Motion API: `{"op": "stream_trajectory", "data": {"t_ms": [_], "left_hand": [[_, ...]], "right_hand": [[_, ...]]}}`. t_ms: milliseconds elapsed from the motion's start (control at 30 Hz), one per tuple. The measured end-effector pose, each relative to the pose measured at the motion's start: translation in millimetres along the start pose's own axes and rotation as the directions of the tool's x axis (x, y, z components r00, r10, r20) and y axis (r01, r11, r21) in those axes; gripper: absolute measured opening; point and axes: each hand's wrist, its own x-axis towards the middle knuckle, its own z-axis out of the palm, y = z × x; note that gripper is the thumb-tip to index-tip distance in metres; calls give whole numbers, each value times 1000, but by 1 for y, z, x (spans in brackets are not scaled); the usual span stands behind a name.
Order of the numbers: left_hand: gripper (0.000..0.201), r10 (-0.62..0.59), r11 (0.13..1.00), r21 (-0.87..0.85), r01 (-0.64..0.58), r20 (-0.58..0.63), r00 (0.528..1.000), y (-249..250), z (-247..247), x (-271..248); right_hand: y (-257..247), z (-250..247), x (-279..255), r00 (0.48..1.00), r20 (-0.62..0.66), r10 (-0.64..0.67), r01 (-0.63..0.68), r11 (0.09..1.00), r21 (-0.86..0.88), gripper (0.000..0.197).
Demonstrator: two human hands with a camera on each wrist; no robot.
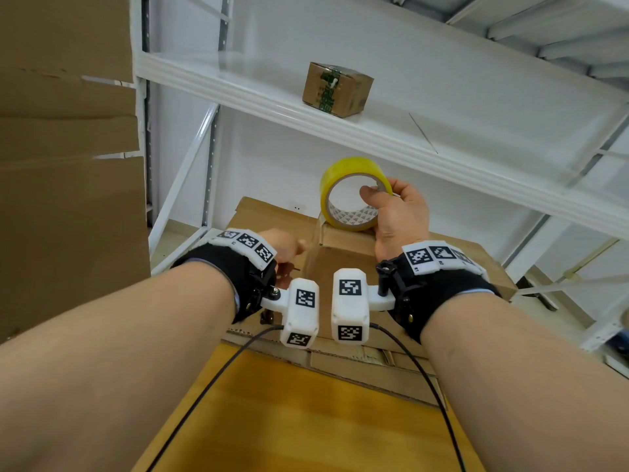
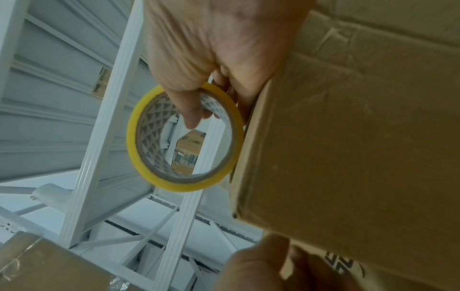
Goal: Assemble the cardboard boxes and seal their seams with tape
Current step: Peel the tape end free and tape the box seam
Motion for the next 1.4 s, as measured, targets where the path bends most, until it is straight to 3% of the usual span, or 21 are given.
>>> {"op": "stream_trajectory", "data": {"t_ms": [100,167,267,367,533,633,667,733,767,833,1000,1167,1400], "left_hand": [[11,221,975,-10,-222,-71,973,21,-9,-9],[12,370,922,-110,-370,-23,929,31,-10,-19],[23,453,883,-193,-428,115,884,36,-7,-34],[59,449,894,-119,-433,251,858,34,-2,-39],[51,471,879,-51,-473,230,851,28,13,-40],[53,474,872,2,-489,245,846,26,13,-35],[54,476,867,24,-497,253,842,25,12,-33],[55,477,859,63,-509,266,838,25,10,-33],[56,474,856,79,-511,274,837,25,9,-33],[56,474,848,97,-521,302,827,25,10,-34],[57,468,826,155,-542,345,813,21,13,-32],[81,463,763,321,-561,335,821,21,8,-28],[63,472,667,435,-605,381,795,21,3,-27]], "right_hand": [[0,0,0,1000,-4,4,-4,1000,-13,41],[-1,-1,0,1000,-8,11,-11,1000,-27,39],[-1,-3,0,1000,-10,20,-21,999,-34,34],[-1,-5,0,1000,0,28,-28,998,-61,31],[-3,-7,-2,1000,1,25,-24,993,-116,27],[-6,-9,1,999,51,10,4,960,-281,19],[-8,-11,3,994,107,-25,67,910,-409,16],[-13,-15,6,964,256,-70,226,720,-656,17],[-16,-19,7,950,306,-67,278,631,-724,23],[-20,-26,11,934,357,-29,309,568,-762,30],[-26,-32,16,930,367,-14,317,536,-782,24],[-25,-38,19,949,315,-28,264,615,-743,19],[-26,-53,19,958,268,-101,262,689,-676,18]]}}
